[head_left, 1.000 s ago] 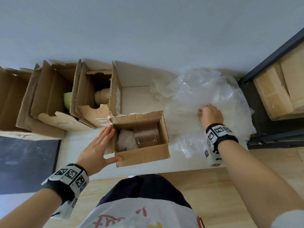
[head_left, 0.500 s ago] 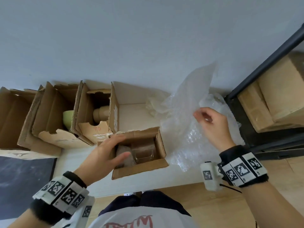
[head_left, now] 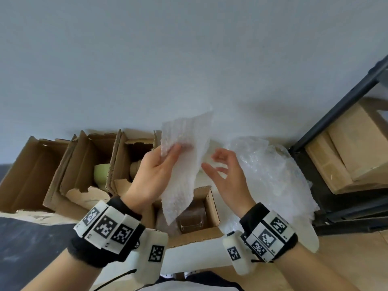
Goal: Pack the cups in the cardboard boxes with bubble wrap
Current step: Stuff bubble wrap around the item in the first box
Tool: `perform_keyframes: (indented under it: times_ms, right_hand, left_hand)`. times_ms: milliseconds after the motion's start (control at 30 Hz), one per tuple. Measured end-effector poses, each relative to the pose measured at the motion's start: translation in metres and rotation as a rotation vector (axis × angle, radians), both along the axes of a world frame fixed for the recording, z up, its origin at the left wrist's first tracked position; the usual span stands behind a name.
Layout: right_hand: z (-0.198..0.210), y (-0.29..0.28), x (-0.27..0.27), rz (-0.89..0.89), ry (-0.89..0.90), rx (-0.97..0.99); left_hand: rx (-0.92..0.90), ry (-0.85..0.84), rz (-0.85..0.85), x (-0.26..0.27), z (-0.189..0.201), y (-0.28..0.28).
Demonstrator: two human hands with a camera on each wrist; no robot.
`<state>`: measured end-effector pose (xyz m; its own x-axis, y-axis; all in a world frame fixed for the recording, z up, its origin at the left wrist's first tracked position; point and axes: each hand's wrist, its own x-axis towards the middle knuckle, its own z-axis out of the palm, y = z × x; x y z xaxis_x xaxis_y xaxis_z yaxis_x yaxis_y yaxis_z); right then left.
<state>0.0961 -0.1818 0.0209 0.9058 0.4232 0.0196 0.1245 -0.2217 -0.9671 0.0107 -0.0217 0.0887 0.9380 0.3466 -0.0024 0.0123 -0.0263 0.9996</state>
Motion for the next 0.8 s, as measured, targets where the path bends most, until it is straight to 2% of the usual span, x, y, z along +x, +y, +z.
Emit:
perform_keyframes:
  times_ms: [67, 133, 200, 267, 367, 433, 500, 667, 733, 800]
  right_hand:
    - [0.005, -0.002, 0.009, -0.084, -0.004, 0.040]
    - [0.010, -0.004, 0.018, -0.078, 0.026, 0.039]
    - [0.013, -0.003, 0.024, 0.051, 0.128, 0.034]
    - [0.013, 0.002, 0.023, 0.225, 0.303, 0.085]
    - [0.015, 0.014, 0.018, 0.456, 0.624, 0.273]
    - [0.020, 0.021, 0.016, 0.581, 0.746, 0.400]
    - [0.025, 0.025, 0.014, 0.606, 0.760, 0.420]
    - [0.022, 0.029, 0.016, 0.489, 0.682, 0.348]
    - [0.023, 0.030, 0.016, 0.430, 0.644, 0.344]
    - [0.024, 0.030, 0.018, 0.388, 0.617, 0.368]
  left_hand:
    - [-0.035, 0.025, -0.036, -0.001, 0.008, 0.011]
    - [-0.107, 0.032, -0.093, -0.003, 0.013, 0.021]
    - [-0.228, 0.016, -0.161, -0.005, 0.017, 0.029]
    - [-0.331, 0.005, -0.209, -0.005, 0.019, 0.034]
    - [-0.384, 0.011, -0.243, -0.004, 0.018, 0.037]
    - [-0.383, 0.037, -0.239, -0.003, 0.016, 0.037]
    - [-0.403, 0.050, -0.217, -0.005, 0.014, 0.041]
    - [-0.335, 0.050, -0.122, -0.009, 0.009, 0.054]
    - [-0.235, 0.040, -0.039, -0.012, 0.004, 0.058]
    - [-0.033, 0.024, 0.063, -0.015, -0.004, 0.062]
